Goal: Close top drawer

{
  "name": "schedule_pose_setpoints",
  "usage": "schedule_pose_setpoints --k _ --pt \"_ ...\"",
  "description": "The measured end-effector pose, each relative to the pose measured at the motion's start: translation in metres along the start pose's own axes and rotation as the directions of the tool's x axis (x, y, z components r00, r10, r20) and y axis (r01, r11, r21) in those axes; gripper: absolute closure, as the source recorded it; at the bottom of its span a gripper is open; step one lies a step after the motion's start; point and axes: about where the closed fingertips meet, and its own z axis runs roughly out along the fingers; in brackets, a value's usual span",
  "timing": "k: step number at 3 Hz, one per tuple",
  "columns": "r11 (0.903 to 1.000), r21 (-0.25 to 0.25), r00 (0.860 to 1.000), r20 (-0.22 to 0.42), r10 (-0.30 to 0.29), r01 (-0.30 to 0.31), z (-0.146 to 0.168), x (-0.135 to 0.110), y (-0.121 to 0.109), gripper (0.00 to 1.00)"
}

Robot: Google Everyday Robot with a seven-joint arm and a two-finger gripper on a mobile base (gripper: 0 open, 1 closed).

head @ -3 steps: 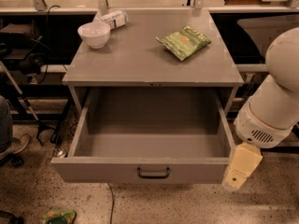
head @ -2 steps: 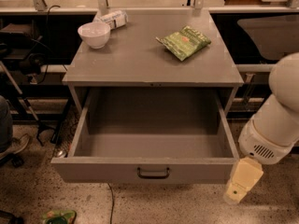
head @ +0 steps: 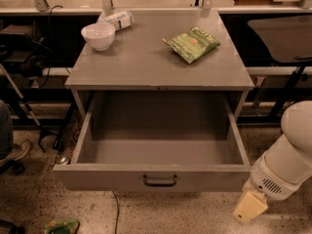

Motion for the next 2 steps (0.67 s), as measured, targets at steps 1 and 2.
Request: schedule_pose_setpoints --k 1,2 --pt "0.9990 0.034 0.999 0.043 0.028 -0.029 0.021 -0.001 -0.010 0.63" --pt "0.9960 0.083 0.991 0.131 0.023 -0.034 0.039 -0.022 -0.032 0.86"
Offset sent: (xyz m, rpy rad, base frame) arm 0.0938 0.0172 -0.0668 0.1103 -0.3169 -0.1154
